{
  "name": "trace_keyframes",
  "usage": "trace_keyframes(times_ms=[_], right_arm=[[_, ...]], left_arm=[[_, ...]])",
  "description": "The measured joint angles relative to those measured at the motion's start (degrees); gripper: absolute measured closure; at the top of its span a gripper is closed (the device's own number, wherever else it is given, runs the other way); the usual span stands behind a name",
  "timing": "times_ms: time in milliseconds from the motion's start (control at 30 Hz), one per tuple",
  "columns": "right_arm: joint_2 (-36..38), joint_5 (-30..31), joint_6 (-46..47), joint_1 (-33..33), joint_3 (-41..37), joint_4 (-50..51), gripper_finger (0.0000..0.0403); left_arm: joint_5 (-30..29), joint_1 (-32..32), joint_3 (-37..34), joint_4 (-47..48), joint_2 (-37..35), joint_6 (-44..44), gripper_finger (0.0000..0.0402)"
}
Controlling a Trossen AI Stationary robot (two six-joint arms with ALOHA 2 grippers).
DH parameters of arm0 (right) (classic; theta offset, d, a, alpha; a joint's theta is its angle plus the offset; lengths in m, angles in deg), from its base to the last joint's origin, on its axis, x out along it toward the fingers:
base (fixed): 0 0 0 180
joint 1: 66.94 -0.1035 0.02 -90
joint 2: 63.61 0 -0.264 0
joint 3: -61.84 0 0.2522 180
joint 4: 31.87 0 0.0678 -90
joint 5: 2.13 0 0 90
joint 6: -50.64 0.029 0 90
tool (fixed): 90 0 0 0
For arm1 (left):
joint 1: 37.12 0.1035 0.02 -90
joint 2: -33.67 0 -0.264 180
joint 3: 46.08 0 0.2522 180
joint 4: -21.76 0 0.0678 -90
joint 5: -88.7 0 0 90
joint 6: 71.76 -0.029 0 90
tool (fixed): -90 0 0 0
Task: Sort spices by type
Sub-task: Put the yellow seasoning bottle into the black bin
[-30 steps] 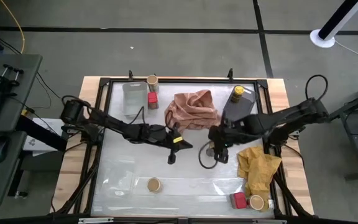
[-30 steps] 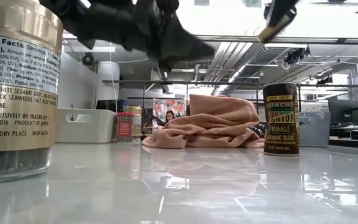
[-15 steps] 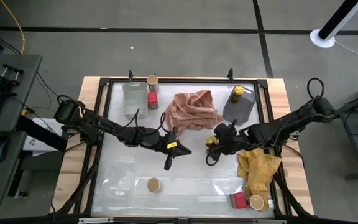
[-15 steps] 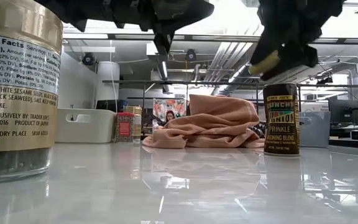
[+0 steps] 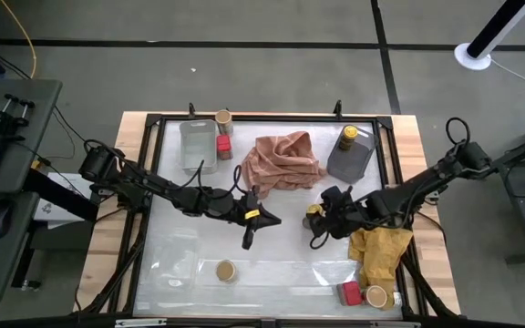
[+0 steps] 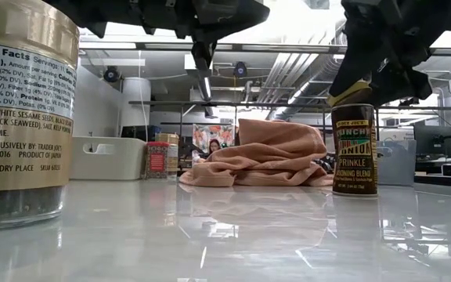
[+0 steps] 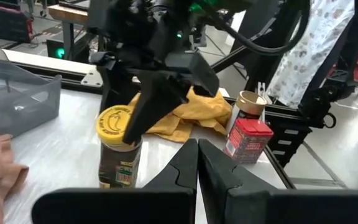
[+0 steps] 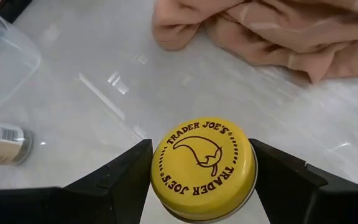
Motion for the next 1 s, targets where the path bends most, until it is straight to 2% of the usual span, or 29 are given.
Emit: trace_keyframes(times_ms=[400, 1000], right_arm=[[-4.0, 0.7, -0.2, -0.3, 0.0, -1.4, 0.0153], [-5.4, -3.6, -5.2, -0.3, 0.1, -2.9, 0.0153]], left_arm=[[-1.2, 0.0, 0.0, -0.1, 0.0, 0.0, 0.0401], [-1.2, 0.5, 0.0, -0.1, 0.0, 1.3, 0.0401]])
